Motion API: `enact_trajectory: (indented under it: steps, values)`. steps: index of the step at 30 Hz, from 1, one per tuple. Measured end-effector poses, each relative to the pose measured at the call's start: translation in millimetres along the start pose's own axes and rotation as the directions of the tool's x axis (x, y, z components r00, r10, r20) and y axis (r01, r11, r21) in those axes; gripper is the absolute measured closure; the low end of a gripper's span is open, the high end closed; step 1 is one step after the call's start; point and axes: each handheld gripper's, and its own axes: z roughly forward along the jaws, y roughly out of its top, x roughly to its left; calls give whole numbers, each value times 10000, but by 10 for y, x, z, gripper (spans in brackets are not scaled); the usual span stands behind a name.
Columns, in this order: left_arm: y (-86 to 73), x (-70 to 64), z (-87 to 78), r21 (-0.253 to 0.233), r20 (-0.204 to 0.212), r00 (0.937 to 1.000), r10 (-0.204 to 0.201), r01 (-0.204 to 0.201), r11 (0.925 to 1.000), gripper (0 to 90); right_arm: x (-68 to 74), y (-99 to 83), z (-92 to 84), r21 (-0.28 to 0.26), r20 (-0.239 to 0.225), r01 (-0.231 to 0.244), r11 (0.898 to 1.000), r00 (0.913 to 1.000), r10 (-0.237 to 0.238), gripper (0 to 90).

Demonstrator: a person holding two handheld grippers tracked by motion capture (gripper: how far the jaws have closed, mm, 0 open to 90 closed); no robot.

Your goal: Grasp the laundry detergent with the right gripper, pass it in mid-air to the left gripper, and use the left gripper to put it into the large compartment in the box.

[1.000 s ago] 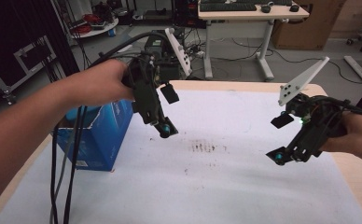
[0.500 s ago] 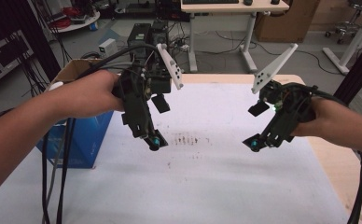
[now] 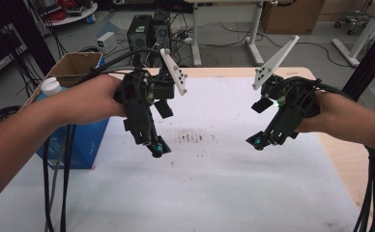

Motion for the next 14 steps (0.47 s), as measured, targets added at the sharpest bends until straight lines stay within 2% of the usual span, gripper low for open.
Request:
enact_trajectory:
  steps: [9, 13, 14]
  values:
    - [-21, 32, 5, -41, 61, 10000, 3, -2, 10000, 16, -3, 19, 37, 42, -8, 11, 10000, 10000, -11, 8]
    - [-42, 64, 6, -6, -389, 9988, -299, 299, 9996, 16, 2, 28, 52, 40, 20, 16, 10000, 10000, -16, 8]
    - [-56, 86, 7, -13, -475, 9975, -531, 531, 9986, 16, 1, 29, 54, 45, 24, 29, 10000, 10000, -29, 8]
